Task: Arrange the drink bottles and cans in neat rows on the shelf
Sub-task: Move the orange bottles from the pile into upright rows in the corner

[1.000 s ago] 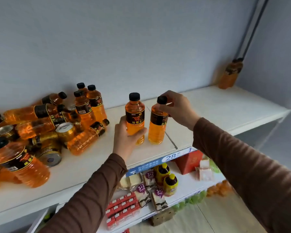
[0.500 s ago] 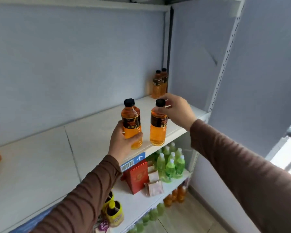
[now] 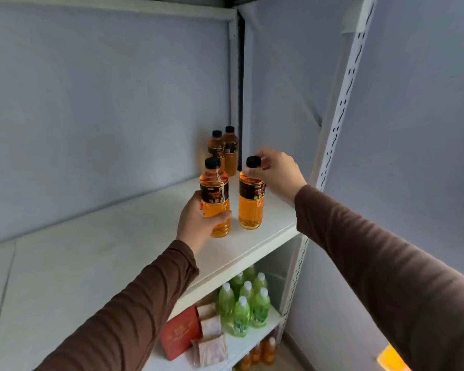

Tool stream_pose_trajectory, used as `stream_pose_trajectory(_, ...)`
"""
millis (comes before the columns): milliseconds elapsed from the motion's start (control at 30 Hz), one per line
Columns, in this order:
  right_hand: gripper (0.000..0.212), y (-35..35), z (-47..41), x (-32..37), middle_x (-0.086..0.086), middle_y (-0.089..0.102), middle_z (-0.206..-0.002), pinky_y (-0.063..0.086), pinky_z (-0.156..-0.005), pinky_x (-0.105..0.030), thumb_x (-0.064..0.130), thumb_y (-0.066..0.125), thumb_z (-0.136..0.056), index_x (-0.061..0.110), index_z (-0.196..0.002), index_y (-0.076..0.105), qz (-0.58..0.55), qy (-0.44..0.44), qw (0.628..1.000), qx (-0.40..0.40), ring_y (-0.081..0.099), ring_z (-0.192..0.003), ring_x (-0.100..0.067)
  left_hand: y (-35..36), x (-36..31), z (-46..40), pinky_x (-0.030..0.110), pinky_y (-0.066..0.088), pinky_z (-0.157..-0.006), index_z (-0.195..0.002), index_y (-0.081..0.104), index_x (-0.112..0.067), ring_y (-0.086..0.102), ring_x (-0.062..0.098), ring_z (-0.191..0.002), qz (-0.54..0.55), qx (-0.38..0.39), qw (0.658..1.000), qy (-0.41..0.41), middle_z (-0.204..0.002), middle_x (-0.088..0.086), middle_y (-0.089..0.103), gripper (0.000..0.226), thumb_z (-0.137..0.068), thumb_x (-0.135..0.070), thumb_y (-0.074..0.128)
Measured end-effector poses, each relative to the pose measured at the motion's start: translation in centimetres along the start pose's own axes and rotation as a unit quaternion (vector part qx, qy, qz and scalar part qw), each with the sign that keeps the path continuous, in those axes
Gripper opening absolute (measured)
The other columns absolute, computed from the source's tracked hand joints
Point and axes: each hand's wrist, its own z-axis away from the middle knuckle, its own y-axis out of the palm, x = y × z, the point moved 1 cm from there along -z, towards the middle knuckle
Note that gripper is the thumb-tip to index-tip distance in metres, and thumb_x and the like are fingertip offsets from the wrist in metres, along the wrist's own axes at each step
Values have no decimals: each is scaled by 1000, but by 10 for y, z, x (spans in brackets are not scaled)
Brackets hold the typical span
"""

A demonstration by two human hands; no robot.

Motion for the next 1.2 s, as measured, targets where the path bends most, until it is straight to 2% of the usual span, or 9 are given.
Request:
stream_pose_trajectory(133, 22, 2, -46, -20, 4, 66, -97, 57, -76, -34, 39, 77, -80, 33, -95, 61, 1, 1, 1000, 5, 64, -90, -15, 24, 16, -48, 31, 47, -88, -111, 56, -37, 61, 1, -99, 0, -14, 1000, -12, -106, -20, 65, 50, -72, -34, 86)
stream_pose_trajectory(267, 19, 2, -99, -40, 5, 67, -93, 57, -75, -36, 36, 78, -79, 34, -88, 62, -1, 15, 1000, 16, 65, -88, -15, 51, 30, -101, 41, 50, -96, -117, 56, -34, 63, 13, -106, 4, -30, 999, -23, -112, -12, 67, 55, -71, -32, 87)
stream_pose_trajectory(467, 23, 21, -174, -58, 0, 68, -92, 57, -80, -43, 29, 78, -81, 20, -97, 64, -25, 24, 999, 39, 65, -86, -19, 78, 50, -161, 48, 52, -97, -118, 60, -22, 64, 19, -108, -17, -75, 997, -30, -115, -3, 69, 56, -70, -34, 88)
stream_pose_trajectory(567, 28, 34, -202, -68, 0, 67, -99, 55, -81, -42, 32, 77, -81, 20, -103, 63, -10, 30, 998, 53, 63, -93, -20, 87, 58, -182, 50, 49, -100, -125, 58, -19, 61, 22, -114, -29, -92, 995, -39, -120, 1, 66, 64, -70, -35, 88)
stream_pose_trajectory(733, 30, 52, -229, -83, 1, 65, -101, 49, -74, -32, 31, 77, -82, 17, -105, 63, 11, 22, 996, 82, 61, -95, -20, 95, 68, -199, 51, 48, -102, -125, 57, -16, 58, 26, -117, -60, -123, 989, -58, -121, 5, 62, 66, -69, -37, 87)
stream_pose_trajectory(933, 32, 65, -245, -90, -1, 65, -108, 52, -82, -37, 32, 74, -85, 18, -110, 60, 30, 9, 995, 95, 61, -98, -21, 100, 76, -214, 48, 46, -105, -130, 51, -17, 54, 28, -123, -119, -142, 980, -73, -127, 6, 60, 74, -70, -44, 85)
stream_pose_trajectory(1100, 41, 61, -254, -80, -3, 64, -109, 50, -77, -34, 38, 70, -87, 17, -119, 56, 130, -8, 981, 146, 61, -97, -22, 103, 81, -210, 49, 45, -106, -134, 45, -21, 51, 25, -126, -106, -145, 980, -82, -131, 2, 57, 79, -70, -45, 85)
stream_pose_trajectory(1200, 42, 52, -259, -72, -5, 65, -116, 49, -78, -33, 33, 69, -87, 18, -125, 57, 200, -41, 962, 179, 61, -100, -23, 103, 88, -203, 50, 45, -107, -138, 41, -24, 51, 25, -128, -107, -122, 983, -88, -135, 1, 55, 81, -72, -48, 82)
